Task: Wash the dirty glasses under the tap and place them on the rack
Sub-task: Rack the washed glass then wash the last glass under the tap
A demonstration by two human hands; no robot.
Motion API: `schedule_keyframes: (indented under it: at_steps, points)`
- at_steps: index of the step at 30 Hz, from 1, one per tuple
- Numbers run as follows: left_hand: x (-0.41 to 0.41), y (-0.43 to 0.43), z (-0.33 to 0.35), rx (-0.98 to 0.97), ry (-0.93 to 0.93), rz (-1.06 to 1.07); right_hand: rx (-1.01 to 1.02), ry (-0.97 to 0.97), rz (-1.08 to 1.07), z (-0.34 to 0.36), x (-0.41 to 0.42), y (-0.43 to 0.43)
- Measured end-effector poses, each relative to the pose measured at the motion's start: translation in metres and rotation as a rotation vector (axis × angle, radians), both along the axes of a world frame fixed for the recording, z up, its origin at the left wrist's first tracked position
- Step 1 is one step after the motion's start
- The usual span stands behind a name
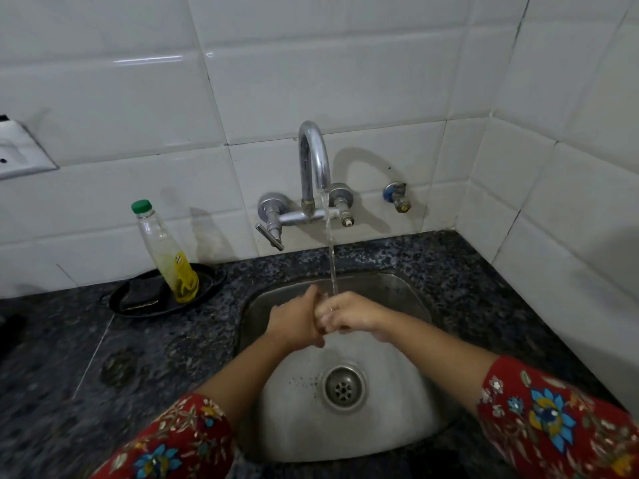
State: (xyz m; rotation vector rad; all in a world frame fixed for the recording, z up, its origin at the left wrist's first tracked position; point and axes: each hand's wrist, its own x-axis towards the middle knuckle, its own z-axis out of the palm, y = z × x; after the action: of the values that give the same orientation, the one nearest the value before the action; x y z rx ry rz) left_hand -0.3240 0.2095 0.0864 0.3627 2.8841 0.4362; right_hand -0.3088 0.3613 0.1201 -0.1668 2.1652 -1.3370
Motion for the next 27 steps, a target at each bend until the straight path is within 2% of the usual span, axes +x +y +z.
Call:
schedule_keyframes:
  at_steps: [3, 6, 9, 11, 12, 14, 16, 17, 19, 21, 22, 23, 24, 26, 27]
  points:
    - [0.008, -0.001, 0.003, -0.375, -0.023, -0.068, -0.170, -0.267, -0.234, -0.023, 0.011, 0.003]
    - [0.016, 0.003, 0.003, -0.627, -0.025, -0.121, -0.357, -0.541, -0.406, -0.048, 0.021, 0.000]
    - [0.019, 0.005, 0.002, -0.787, 0.026, -0.167, -0.527, -0.664, -0.572, -0.063, 0.031, -0.002]
    - [0.016, 0.004, 0.001, -0.794, 0.039, -0.172, -0.595, -0.667, -0.610, -0.067, 0.036, -0.003]
    - [0.014, 0.002, 0.003, -0.756, 0.036, -0.164, -0.590, -0.612, -0.604, -0.067, 0.037, -0.003]
    - [0.009, -0.002, 0.005, -0.568, -0.026, -0.110, -0.535, -0.382, -0.536, -0.064, 0.036, -0.008]
    - [0.003, -0.008, 0.003, -0.192, -0.144, -0.023, -0.382, -0.060, -0.392, -0.061, 0.035, -0.008]
    - [0.000, -0.011, -0.002, 0.032, -0.204, 0.006, -0.273, 0.114, -0.267, -0.060, 0.032, -0.004]
    - [-0.004, -0.014, -0.013, 0.380, -0.261, 0.007, 0.038, 0.496, 0.133, -0.057, 0.022, 0.013]
    - [-0.007, -0.012, -0.019, 0.515, -0.259, -0.018, 0.459, 0.893, 0.584, -0.046, 0.003, 0.032]
    - [-0.007, -0.007, -0.022, 0.541, -0.258, -0.044, 0.652, 0.994, 0.747, -0.038, -0.006, 0.038]
    - [-0.008, -0.002, -0.026, 0.576, -0.253, -0.048, 0.798, 1.018, 0.826, -0.028, -0.012, 0.039]
    - [-0.007, 0.005, -0.026, 0.629, -0.249, -0.023, 0.866, 0.969, 0.811, -0.022, -0.016, 0.036]
    - [-0.003, 0.019, -0.026, 0.738, -0.135, 0.068, 0.828, 0.737, 0.643, -0.014, -0.019, 0.025]
    - [0.000, 0.025, -0.025, 0.768, -0.027, 0.112, 0.734, 0.567, 0.551, -0.014, -0.020, 0.018]
